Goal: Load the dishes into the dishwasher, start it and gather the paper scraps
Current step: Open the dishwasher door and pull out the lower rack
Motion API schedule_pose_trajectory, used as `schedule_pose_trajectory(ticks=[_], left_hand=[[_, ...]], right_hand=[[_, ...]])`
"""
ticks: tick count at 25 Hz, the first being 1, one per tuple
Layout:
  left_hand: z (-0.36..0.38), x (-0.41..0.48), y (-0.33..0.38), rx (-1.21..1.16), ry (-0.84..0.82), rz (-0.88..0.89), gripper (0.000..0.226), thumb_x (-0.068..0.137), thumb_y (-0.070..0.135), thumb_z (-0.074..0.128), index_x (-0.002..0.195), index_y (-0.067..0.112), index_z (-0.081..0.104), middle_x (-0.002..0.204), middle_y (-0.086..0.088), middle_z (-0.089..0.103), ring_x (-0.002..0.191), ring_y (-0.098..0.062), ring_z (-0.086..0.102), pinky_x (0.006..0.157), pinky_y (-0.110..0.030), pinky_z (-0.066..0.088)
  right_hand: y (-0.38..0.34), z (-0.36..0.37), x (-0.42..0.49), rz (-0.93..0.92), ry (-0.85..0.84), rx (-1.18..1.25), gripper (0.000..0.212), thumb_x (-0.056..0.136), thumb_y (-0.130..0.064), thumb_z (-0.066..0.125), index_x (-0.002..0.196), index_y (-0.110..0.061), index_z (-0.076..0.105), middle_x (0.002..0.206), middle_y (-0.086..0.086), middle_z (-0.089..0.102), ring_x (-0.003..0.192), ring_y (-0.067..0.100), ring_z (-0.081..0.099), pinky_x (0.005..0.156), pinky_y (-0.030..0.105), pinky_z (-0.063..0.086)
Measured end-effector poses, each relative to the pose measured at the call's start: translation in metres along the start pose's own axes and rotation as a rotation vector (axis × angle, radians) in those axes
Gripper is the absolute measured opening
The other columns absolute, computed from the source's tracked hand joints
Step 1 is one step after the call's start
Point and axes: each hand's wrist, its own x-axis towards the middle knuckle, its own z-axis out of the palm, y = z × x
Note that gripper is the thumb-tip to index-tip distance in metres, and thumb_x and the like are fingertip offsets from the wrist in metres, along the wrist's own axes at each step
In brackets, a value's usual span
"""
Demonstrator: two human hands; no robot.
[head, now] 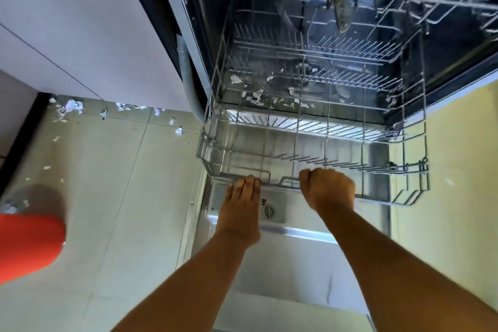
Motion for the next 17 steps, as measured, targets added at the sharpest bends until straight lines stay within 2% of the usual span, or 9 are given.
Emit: schedule_pose_trajectory(ticks=[4,9,11,13,14,15,17], left_hand=[[0.03,-0.042,0.0,-0.003,-0.088,-0.007,0.097,0.08,0.015,0.06,0.149,0.01,-0.009,0.157,-0.009,-0.007,0.145,-0.028,-0.007,0.115,-0.038,-0.008],[0.07,-0.088,-0.003,0.003,-0.255,-0.026,0.099,0.082,0.015,0.057,0.146,0.009,-0.018,0.156,-0.009,-0.019,0.144,-0.026,-0.017,0.116,-0.038,-0.01],[0.081,-0.106,-0.008,0.016,-0.273,-0.012,0.099,0.081,0.014,0.057,0.146,0.008,-0.018,0.156,-0.009,-0.018,0.144,-0.027,-0.016,0.118,-0.04,-0.007],[0.089,-0.118,-0.007,0.016,-0.307,0.013,0.097,0.082,0.013,0.054,0.146,0.008,-0.018,0.156,-0.008,-0.018,0.144,-0.027,-0.015,0.118,-0.04,-0.006],[0.094,-0.123,-0.006,0.013,-0.33,0.026,0.096,0.082,0.013,0.053,0.146,0.008,-0.017,0.156,-0.008,-0.018,0.144,-0.027,-0.015,0.118,-0.04,-0.007],[0.096,-0.127,-0.005,0.001,-0.358,0.028,0.095,0.082,0.013,0.053,0.147,0.008,-0.016,0.156,-0.008,-0.018,0.144,-0.027,-0.014,0.118,-0.039,-0.007],[0.104,-0.135,-0.005,-0.008,-0.378,0.021,0.092,0.083,0.016,0.053,0.148,0.006,-0.011,0.157,-0.009,-0.014,0.145,-0.027,-0.009,0.118,-0.039,-0.005]], right_hand=[[-0.001,0.028,-0.06,-0.02,-0.11,0.02,0.052,0.096,-0.038,0.023,0.082,-0.014,0.067,0.075,0.006,0.065,0.075,0.024,0.064,0.062,0.027,0.043],[-0.008,0.063,-0.125,0.003,-0.2,0.014,0.052,0.096,-0.041,0.023,0.087,-0.018,0.068,0.089,0.002,0.07,0.086,0.023,0.066,0.072,0.029,0.048],[-0.013,0.071,-0.145,0.047,-0.26,0.037,0.053,0.094,-0.04,0.026,0.076,-0.016,0.069,0.076,0.004,0.07,0.075,0.025,0.067,0.067,0.03,0.05],[-0.012,0.078,-0.165,0.063,-0.341,0.076,0.051,0.084,-0.036,0.033,0.051,-0.013,0.064,0.048,0.007,0.061,0.046,0.027,0.062,0.048,0.03,0.05],[-0.01,0.086,-0.174,0.05,-0.281,0.063,0.049,0.078,-0.035,0.036,0.042,-0.012,0.059,0.037,0.006,0.053,0.034,0.026,0.055,0.041,0.029,0.047],[-0.009,0.094,-0.184,0.059,-0.251,0.05,0.047,0.074,-0.034,0.038,0.037,-0.012,0.056,0.032,0.005,0.049,0.028,0.024,0.05,0.037,0.027,0.045],[-0.008,0.103,-0.198,0.068,-0.297,0.04,0.043,0.072,-0.034,0.045,0.035,-0.014,0.054,0.031,0.003,0.048,0.027,0.021,0.048,0.037,0.026,0.044]])
